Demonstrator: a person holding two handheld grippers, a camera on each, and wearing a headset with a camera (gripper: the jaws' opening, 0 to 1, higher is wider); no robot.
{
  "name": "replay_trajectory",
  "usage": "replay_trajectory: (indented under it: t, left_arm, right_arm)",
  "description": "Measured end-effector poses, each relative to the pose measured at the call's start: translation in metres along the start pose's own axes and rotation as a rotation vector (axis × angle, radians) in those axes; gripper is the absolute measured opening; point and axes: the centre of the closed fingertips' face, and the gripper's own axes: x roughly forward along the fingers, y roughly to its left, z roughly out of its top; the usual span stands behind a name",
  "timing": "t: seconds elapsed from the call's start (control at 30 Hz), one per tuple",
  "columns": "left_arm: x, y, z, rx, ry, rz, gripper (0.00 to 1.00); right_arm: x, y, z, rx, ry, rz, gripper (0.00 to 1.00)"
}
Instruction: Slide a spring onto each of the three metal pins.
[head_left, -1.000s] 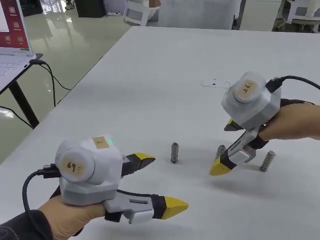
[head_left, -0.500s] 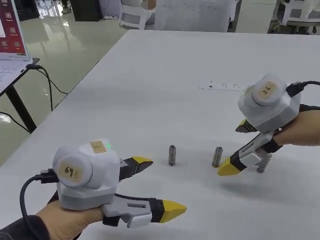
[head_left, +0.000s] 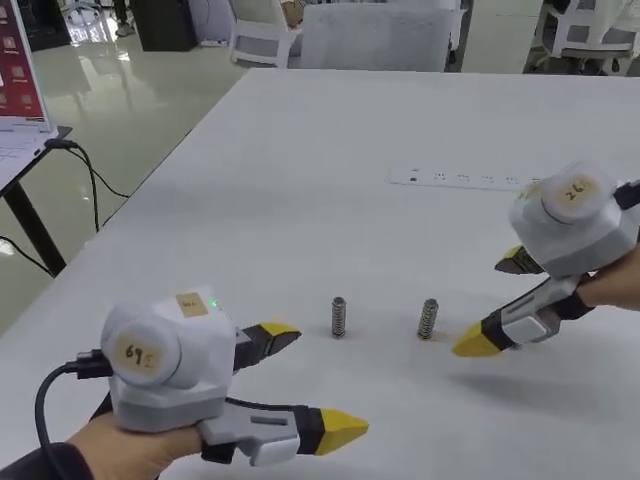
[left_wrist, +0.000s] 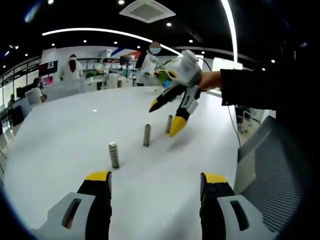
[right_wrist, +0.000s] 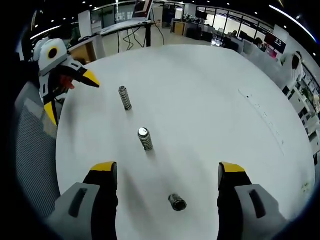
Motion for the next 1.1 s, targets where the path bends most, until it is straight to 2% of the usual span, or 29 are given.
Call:
replay_trajectory:
  t: [0.43,1.1]
  left_arm:
    - [0.001,-0.001,-0.002,-0.003,0.000,-0.005,0.68]
    - [0.000,-0.001,0.001,-0.001,-0.008,-0.002,0.70]
  right_arm:
    - [-0.010,0.000,-0.018,0.060,-0.033,-0.038,0.83]
    - [-0.027,0.018,-0.034,0.117,-0.102,-0.078,0.83]
